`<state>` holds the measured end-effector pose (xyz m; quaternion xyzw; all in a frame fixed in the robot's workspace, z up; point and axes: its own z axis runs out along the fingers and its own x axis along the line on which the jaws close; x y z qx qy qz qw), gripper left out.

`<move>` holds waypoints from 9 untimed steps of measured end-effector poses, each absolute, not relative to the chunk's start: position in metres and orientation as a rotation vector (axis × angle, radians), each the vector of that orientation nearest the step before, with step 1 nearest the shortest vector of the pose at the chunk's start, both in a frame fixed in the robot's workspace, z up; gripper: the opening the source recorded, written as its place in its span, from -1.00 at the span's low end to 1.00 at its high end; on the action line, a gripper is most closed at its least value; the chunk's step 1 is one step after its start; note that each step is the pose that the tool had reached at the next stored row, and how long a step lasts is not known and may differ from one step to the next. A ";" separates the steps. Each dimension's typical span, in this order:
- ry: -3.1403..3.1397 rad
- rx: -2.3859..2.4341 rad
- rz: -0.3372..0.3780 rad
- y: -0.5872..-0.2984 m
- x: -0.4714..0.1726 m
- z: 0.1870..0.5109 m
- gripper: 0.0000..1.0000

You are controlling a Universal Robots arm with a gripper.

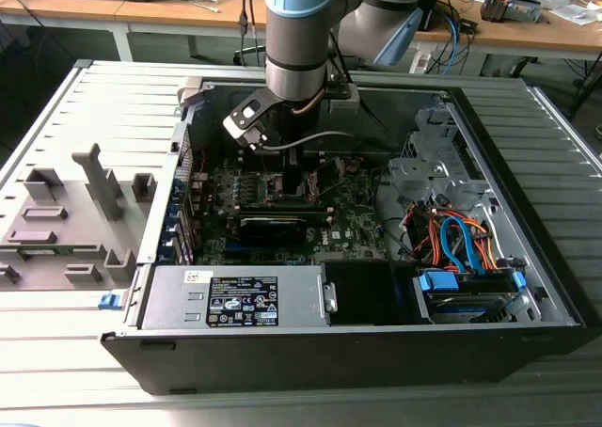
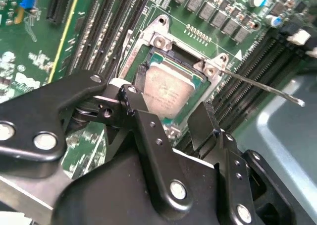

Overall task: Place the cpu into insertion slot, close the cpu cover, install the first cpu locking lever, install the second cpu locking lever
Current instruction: 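Place the cpu into insertion slot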

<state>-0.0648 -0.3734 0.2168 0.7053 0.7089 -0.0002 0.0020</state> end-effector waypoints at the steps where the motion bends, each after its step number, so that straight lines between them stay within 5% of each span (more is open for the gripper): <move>1: 2.225 2.213 0.001 -0.373 -0.065 0.218 0.23; 5: 2.240 2.228 0.034 -0.373 -0.065 0.218 0.20; 9: 2.243 2.231 0.042 -0.373 -0.065 0.218 -0.18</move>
